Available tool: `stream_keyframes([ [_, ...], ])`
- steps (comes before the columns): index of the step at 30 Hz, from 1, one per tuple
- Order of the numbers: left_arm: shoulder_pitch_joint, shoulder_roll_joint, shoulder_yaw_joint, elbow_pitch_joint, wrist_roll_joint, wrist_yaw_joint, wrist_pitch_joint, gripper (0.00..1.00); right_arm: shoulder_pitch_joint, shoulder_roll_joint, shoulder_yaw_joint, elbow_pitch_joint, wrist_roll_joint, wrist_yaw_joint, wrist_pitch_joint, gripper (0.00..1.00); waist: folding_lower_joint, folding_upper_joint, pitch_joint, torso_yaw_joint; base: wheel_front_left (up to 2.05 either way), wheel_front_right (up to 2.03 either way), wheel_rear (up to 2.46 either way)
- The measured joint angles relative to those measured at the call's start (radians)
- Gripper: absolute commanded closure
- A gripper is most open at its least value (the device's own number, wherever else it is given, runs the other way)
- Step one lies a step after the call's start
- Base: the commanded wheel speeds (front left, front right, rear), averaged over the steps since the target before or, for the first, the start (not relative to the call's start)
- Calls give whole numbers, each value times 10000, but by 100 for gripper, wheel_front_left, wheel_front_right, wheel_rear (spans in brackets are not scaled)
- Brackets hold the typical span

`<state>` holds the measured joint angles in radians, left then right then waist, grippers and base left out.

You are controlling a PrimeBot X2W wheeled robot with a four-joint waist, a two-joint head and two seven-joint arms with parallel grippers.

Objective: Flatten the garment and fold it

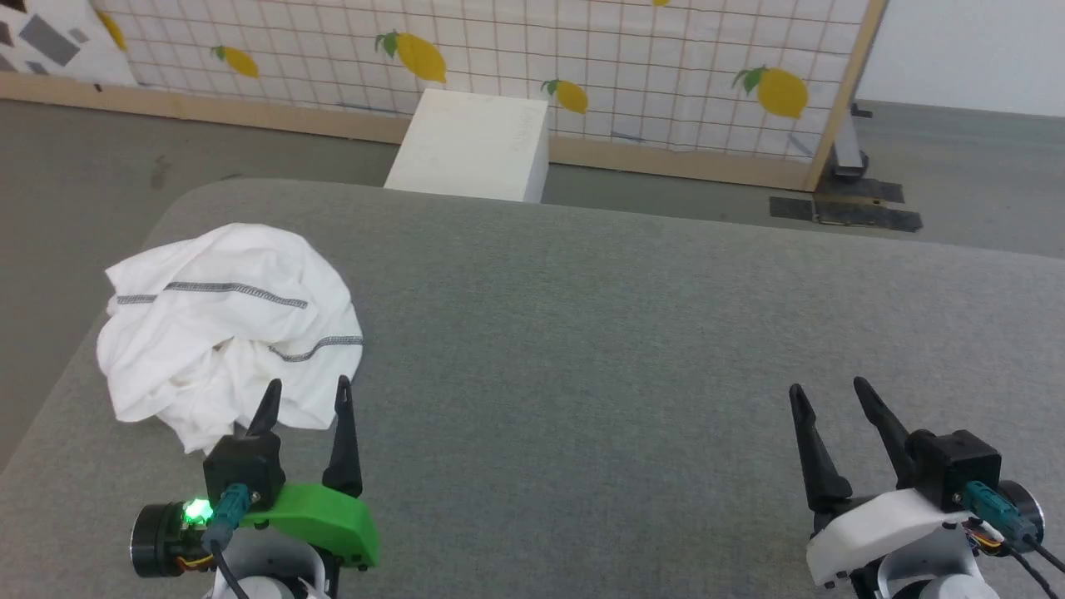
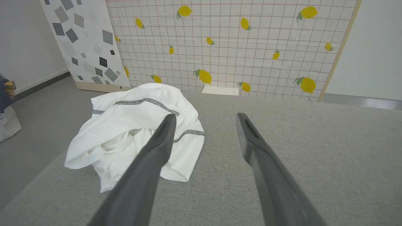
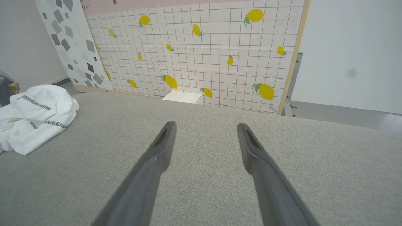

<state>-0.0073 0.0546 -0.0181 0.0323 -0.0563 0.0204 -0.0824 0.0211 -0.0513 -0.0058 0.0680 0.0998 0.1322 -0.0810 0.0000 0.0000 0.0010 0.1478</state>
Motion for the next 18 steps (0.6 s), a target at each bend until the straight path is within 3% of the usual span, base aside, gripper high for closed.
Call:
stream_keyframes([
  [18,192,0,-6,130,-334,205,-368,0,19,0,111,384,431,0,-353,0,0,0,-21,1120,0,0,0],
])
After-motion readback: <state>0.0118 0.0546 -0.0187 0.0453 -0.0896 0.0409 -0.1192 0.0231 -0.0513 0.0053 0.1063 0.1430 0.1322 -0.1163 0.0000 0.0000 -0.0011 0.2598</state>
